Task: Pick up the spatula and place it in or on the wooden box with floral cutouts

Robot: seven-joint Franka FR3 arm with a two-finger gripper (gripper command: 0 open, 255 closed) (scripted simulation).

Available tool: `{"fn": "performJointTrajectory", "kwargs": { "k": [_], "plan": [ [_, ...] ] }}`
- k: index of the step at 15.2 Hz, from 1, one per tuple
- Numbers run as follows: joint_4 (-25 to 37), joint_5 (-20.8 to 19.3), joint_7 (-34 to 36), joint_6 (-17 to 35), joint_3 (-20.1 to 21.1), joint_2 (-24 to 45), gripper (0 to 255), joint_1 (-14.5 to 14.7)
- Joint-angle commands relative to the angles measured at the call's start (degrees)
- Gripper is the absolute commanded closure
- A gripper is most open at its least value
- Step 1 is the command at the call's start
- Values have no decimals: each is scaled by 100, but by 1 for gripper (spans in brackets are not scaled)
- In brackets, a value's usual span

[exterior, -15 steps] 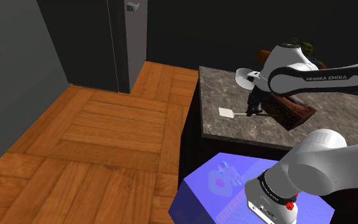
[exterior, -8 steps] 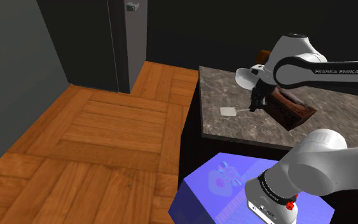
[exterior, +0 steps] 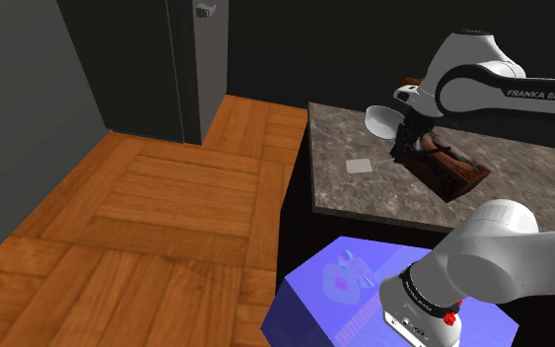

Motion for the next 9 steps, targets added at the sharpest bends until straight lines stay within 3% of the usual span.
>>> {"fn": "performJointTrajectory", "kwargs": {
  "k": [1,9],
  "plan": [
    [122,37,-34,-165,39,-46,255,2],
    [654,228,-95,-806,250,-156,255,59]
  ]
}}
